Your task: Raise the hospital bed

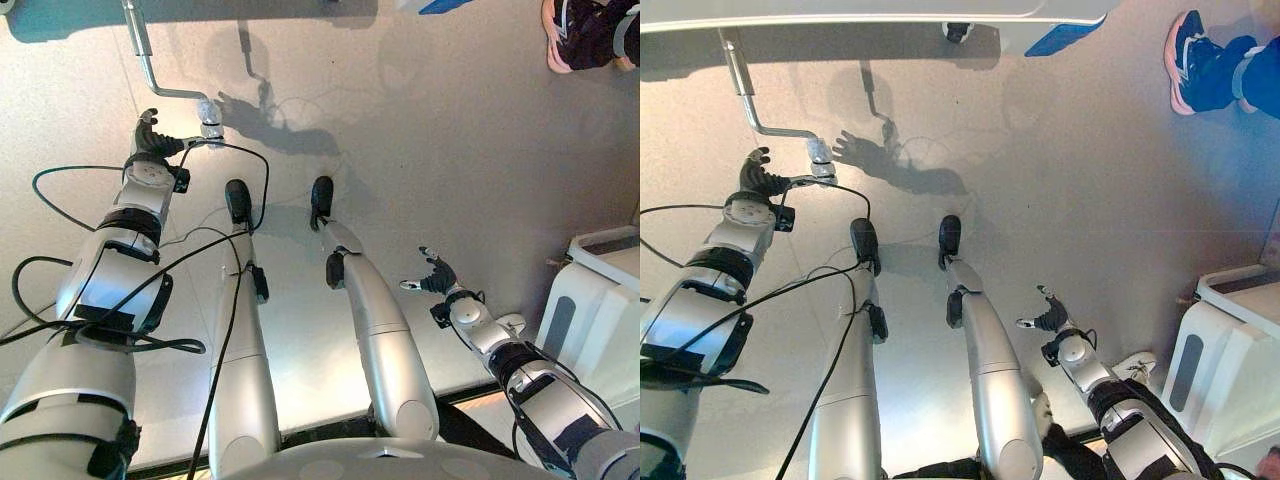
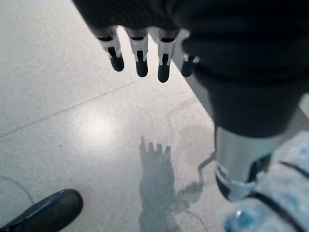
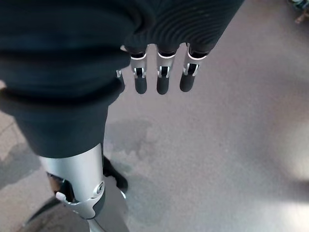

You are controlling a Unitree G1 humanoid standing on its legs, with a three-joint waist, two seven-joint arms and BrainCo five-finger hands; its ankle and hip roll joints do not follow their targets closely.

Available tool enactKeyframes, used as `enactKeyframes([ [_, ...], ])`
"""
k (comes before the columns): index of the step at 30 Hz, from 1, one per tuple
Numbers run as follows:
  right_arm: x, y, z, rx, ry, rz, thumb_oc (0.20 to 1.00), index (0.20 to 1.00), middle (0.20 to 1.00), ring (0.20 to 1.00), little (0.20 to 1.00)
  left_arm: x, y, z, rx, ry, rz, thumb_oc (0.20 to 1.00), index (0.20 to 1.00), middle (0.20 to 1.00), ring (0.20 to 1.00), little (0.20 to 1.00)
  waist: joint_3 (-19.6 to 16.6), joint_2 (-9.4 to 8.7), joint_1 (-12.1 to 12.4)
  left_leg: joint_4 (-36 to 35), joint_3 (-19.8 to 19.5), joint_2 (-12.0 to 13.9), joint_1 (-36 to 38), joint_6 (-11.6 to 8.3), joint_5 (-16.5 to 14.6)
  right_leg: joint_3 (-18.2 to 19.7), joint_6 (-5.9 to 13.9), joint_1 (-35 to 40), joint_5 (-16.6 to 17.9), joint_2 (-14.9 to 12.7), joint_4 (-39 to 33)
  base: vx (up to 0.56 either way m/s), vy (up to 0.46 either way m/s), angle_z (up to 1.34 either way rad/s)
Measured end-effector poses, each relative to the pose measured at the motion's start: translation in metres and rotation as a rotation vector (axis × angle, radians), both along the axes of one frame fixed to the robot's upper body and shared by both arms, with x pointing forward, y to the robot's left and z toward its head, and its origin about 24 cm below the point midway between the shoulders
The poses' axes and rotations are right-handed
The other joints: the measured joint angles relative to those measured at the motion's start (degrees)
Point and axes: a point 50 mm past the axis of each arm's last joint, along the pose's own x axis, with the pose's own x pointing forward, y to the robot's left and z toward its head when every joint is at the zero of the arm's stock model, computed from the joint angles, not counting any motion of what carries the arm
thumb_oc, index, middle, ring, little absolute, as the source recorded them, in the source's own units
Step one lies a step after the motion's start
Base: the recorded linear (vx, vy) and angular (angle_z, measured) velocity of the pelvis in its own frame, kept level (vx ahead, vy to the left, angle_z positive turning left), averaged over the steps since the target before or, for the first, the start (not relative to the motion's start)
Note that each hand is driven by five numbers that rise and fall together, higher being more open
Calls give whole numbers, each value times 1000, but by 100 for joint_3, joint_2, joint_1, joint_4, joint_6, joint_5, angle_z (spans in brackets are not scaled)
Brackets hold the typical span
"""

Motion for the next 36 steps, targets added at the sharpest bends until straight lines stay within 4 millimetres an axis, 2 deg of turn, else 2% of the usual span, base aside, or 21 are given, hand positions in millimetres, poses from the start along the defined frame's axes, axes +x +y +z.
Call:
enactKeyframes([
  [8, 0, 3, -1, 5, 3, 10, 1000, 1000, 1000, 1000, 1000, 4, -14, -8, 29, 33, -51, 1000, 1000, 1000, 1000, 1000, 0, 0, 4, 30, 4, -21, 6, 3, 1, 12, -33, 2, 29, -1, 11, 0, 0, 0],
  [15, 0, 4, -2, -3, 9, 22, 1000, 1000, 1000, 1000, 1000, 5, -20, -12, 21, 46, -76, 1000, 1000, 1000, 1000, 1000, -2, -3, 14, 70, 42, -11, 20, -5, -9, 75, -4, 10, 50, 21, -9, 25, 12, -3],
  [20, 4, 7, 2, -6, -3, 35, 1000, 1000, 1000, 1000, 1000, 9, -39, -16, 20, 39, -158, 1000, 1000, 1000, 1000, 1000, -3, -2, 35, 86, 90, -4, 136, -1, -19, 115, 14, 118, 70, 21, -5, 8, 11, -3],
  [22, 4, 7, 1, -9, 2, 36, 1000, 1000, 1000, 1000, 1000, 9, -46, -23, 20, 53, -189, 1000, 1000, 1000, 1000, 1000, -5, -5, 84, 82, 94, -5, 181, 11, -2, 103, 8, 156, 91, 25, -5, 0, 0, 0],
  [25, 3, 5, 0, -16, 12, 31, 1000, 1000, 1000, 1000, 1000, 11, -55, -23, 5, 37, -225, 1000, 1000, 1000, 1000, 1000, -7, -3, 192, 83, 110, -7, 201, -17, -24, 116, 8, 156, 85, 17, 20, 21, 6, 0],
  [29, 2, 4, -2, -22, 21, 26, 1000, 1000, 1000, 1000, 1000, 9, -58, -27, -17, 35, -244, 1000, 1000, 1000, 1000, 1000, -8, -1, 320, 57, 116, -20, 205, 13, 23, 93, 3, 145, 101, 0, 40, -31, 10, 2],
  [36, 1, 3, -3, -30, 26, 28, 1000, 1000, 1000, 1000, 1000, 8, -60, -29, -6, 48, -270, 1000, 1000, 1000, 1000, 1000, -12, 7, 373, 24, 113, -32, 204, 25, 50, 97, 3, 150, 106, -13, 14, 16, 4, 1],
])
